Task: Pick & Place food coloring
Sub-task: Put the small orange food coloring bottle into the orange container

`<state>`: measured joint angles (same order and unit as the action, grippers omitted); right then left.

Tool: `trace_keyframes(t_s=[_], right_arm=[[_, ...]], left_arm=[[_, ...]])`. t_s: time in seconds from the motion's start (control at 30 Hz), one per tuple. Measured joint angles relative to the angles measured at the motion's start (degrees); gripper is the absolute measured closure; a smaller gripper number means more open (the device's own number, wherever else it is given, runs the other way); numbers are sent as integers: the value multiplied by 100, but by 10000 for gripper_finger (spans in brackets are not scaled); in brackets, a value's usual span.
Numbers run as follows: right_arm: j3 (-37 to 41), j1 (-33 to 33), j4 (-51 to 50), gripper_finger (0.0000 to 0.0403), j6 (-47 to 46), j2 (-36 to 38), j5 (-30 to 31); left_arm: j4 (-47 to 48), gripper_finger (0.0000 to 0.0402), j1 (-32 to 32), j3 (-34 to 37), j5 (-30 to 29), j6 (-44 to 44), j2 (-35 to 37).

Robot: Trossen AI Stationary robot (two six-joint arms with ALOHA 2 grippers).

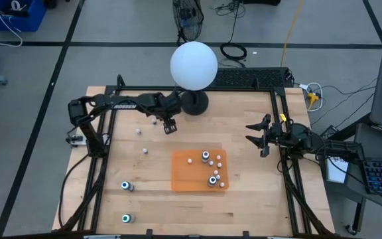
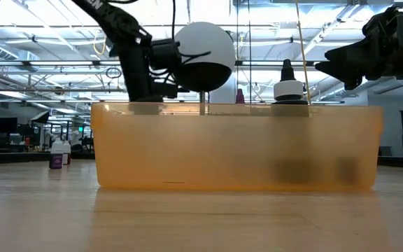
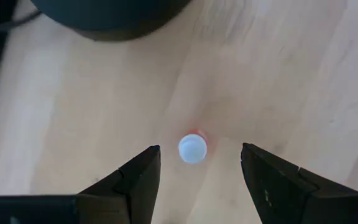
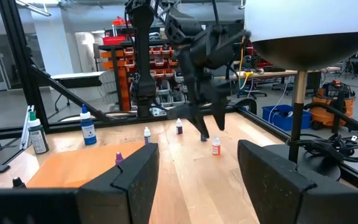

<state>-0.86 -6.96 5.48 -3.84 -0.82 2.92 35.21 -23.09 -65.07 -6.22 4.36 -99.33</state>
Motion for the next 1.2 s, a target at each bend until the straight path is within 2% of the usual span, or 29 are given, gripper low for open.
trace_keyframes(t_s=[0.4,0.8,1.2], right_arm=[[1,0,1,195,0,0,-1],[2,0,2,195,1,0,-2],[0,-2,2,195,0,0,-2]], left_arm=[[-879,176,-13,650,-291,-35,0],[-1106,176,-20,690,45,-16,0],[-1113,176,-20,690,20,-44,0]])
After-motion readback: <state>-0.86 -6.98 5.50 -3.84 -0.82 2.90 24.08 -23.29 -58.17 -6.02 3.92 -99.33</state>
